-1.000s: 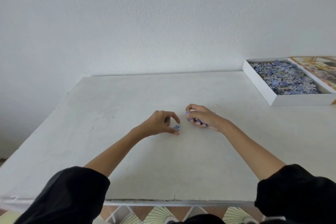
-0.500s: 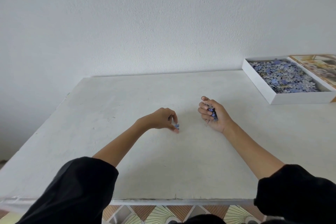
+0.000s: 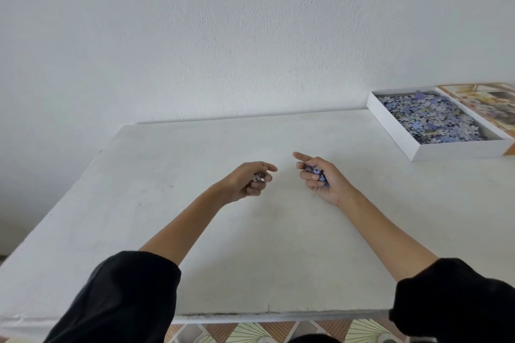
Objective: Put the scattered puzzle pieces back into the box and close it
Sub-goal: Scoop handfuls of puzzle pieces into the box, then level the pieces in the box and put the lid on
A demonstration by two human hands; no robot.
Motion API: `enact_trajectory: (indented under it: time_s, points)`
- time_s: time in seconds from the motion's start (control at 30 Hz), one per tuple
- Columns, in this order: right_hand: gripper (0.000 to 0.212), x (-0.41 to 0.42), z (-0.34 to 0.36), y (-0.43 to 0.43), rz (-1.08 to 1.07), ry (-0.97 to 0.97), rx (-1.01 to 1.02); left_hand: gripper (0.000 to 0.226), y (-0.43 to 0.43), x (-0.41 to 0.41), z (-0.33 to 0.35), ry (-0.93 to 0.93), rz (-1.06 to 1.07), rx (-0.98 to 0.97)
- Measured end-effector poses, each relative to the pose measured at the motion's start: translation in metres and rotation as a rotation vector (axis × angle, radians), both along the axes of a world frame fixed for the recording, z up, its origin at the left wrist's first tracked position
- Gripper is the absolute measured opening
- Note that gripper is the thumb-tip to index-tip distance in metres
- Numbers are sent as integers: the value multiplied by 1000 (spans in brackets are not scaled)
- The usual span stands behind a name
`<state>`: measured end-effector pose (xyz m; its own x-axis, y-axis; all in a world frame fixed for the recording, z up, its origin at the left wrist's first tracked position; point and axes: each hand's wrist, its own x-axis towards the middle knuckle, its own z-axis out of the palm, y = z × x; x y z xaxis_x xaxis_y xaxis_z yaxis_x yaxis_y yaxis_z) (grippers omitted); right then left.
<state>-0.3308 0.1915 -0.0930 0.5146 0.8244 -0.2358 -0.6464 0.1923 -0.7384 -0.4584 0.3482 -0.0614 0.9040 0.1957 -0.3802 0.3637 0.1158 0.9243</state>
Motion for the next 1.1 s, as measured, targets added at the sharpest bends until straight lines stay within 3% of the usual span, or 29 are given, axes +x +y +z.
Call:
enact_trajectory:
  time_s: [0.07,0.17,0.33,0.4,0.5,0.63,0.77,1.1]
  points:
    - [30,-5,5,3,-35,-181,-174,23,-3,1,-4,-50,67,31]
    - [28,-13,12,1,-85,-579,-403,23,-15,4,-5,-106,56,269]
    - [31,4,22,-18,-211,-910,-467,28,-38,22,-6,-286,-33,764]
    - [28,19,30,-29,-256,-1078,-490,28,-51,32,-6,-361,-103,875]
    - [20,49,37,-51,-261,-1246,-473,27,-72,52,-7,-431,-144,876]
    - [9,92,41,-87,-145,-1334,-403,23,-107,90,-8,-489,-136,827]
    - [12,138,48,-121,-39,-1394,-380,20,-145,133,-4,-565,-117,828]
    - [15,250,69,-183,-7,-1526,-312,18,-219,248,9,-758,-118,822]
